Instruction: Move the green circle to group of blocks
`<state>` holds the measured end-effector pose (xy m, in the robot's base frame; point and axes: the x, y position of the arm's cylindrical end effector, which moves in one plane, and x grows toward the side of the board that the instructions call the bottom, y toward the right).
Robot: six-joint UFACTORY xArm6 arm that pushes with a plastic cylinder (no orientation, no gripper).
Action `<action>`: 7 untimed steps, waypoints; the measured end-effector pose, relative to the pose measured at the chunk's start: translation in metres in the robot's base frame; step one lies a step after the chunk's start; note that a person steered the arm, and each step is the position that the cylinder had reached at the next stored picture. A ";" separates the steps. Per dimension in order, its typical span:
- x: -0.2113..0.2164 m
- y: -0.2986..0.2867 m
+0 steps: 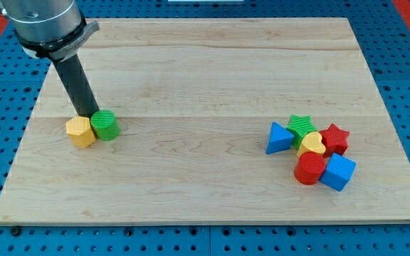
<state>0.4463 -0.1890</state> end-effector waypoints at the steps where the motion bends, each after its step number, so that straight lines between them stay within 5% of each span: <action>1: 0.014 0.039; 2: 0.031 0.115; 4: 0.061 0.082; 6: 0.077 0.233; 7: 0.099 0.168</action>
<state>0.5450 -0.0214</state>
